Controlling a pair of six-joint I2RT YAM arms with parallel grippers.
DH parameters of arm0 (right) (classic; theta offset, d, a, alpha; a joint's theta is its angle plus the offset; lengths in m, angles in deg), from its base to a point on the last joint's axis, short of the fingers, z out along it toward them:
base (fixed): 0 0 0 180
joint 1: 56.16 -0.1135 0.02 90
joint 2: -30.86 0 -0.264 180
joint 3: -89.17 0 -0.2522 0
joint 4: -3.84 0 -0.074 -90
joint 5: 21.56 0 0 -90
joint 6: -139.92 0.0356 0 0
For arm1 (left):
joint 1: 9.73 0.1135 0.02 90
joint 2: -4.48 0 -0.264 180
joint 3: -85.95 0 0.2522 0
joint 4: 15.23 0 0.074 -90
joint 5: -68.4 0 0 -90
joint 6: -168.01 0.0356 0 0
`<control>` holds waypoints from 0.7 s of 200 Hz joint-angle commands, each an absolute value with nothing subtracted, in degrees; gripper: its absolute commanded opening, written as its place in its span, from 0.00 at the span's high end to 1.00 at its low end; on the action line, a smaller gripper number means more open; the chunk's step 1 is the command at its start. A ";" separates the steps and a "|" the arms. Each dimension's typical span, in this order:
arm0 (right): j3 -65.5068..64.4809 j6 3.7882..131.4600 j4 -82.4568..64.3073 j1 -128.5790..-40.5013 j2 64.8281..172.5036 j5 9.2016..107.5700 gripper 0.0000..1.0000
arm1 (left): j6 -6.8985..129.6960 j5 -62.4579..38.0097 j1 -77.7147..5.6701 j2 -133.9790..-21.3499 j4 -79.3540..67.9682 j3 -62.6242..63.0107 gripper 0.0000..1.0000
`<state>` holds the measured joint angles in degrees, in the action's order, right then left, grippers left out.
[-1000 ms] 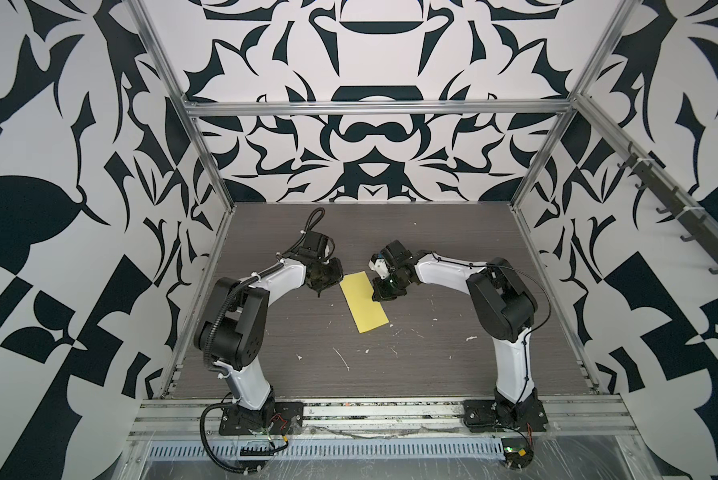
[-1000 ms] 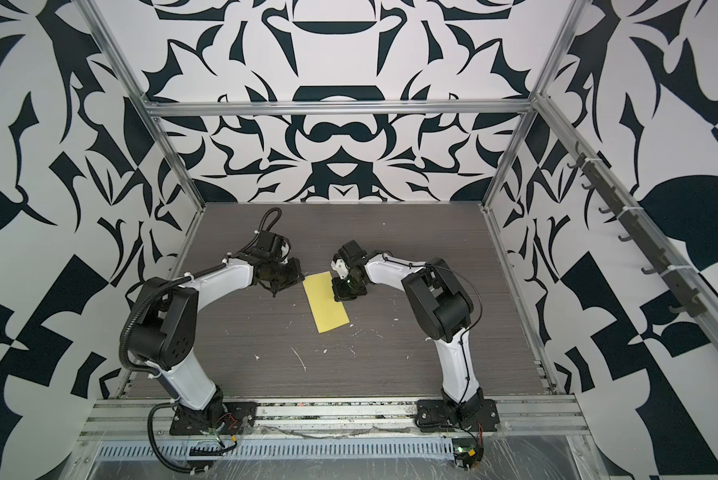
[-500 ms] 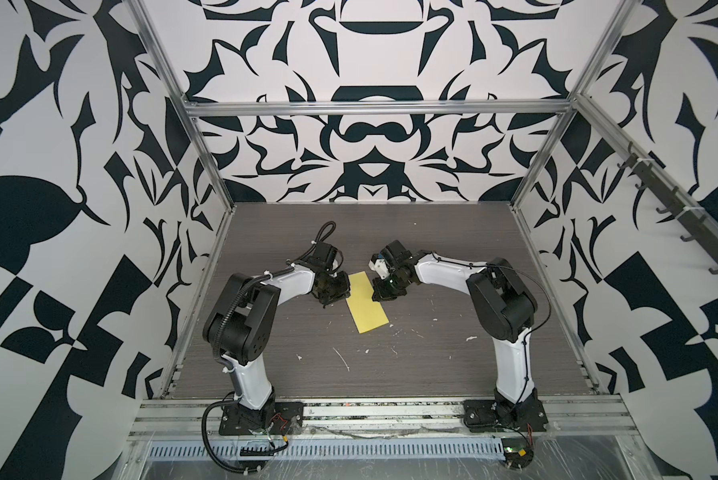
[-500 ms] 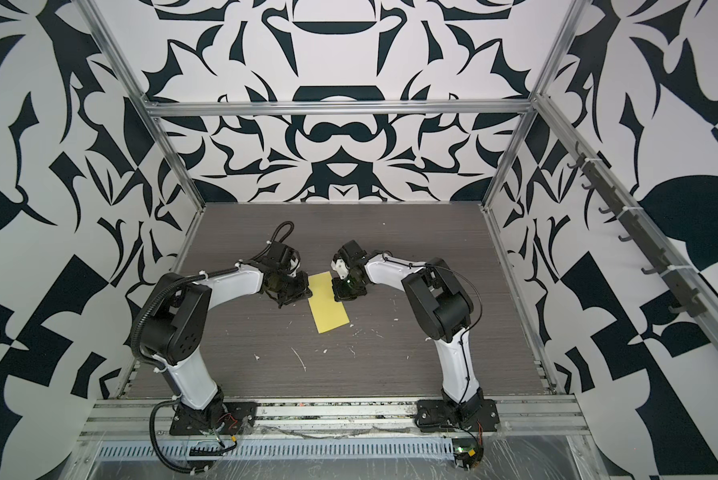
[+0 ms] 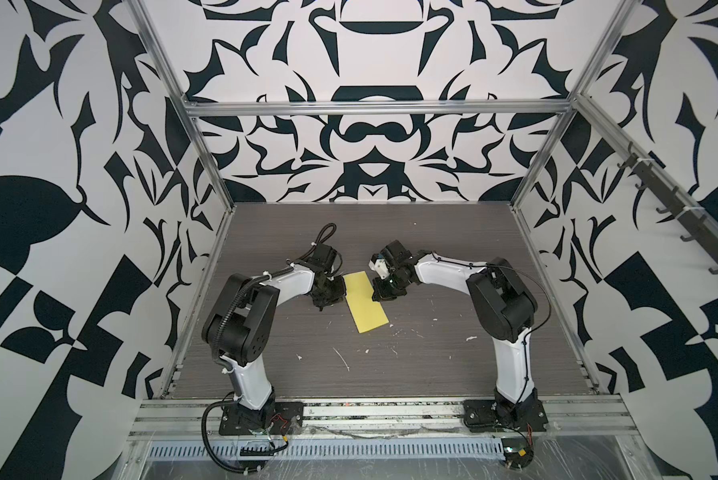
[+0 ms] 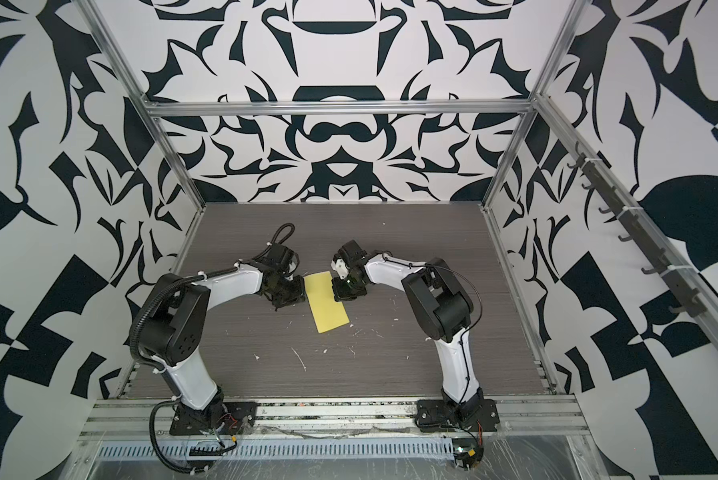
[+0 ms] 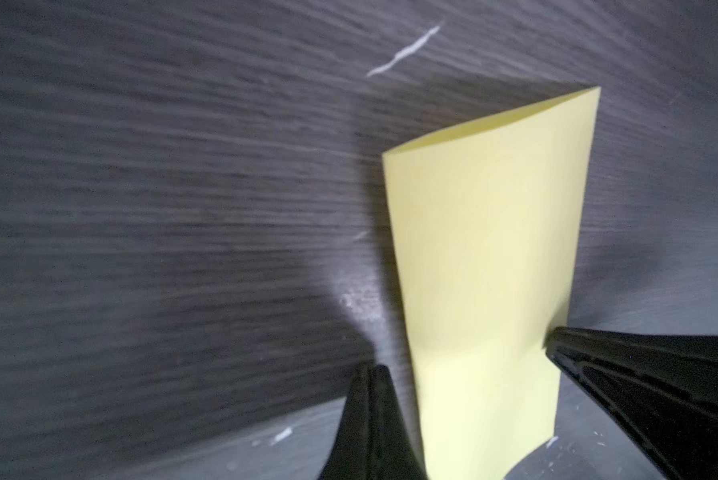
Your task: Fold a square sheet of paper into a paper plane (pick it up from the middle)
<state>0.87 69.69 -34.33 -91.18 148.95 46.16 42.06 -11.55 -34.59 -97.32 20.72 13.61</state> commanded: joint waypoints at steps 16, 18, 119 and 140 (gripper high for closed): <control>-3.14 70.19 -40.82 -90.47 154.70 59.03 1.00 | 40.18 -7.91 -34.58 -91.24 18.97 13.93 1.00; -3.08 70.15 -40.83 -90.44 154.70 59.06 1.00 | 39.90 -7.47 -34.56 -91.06 18.27 14.06 1.00; -3.10 69.78 -40.78 -90.51 154.96 59.54 1.00 | 38.46 -6.86 -35.71 -100.27 17.99 11.92 1.00; -1.68 67.77 -41.40 -90.35 155.27 61.16 1.00 | 39.88 -10.13 -35.20 -99.36 20.62 13.64 1.00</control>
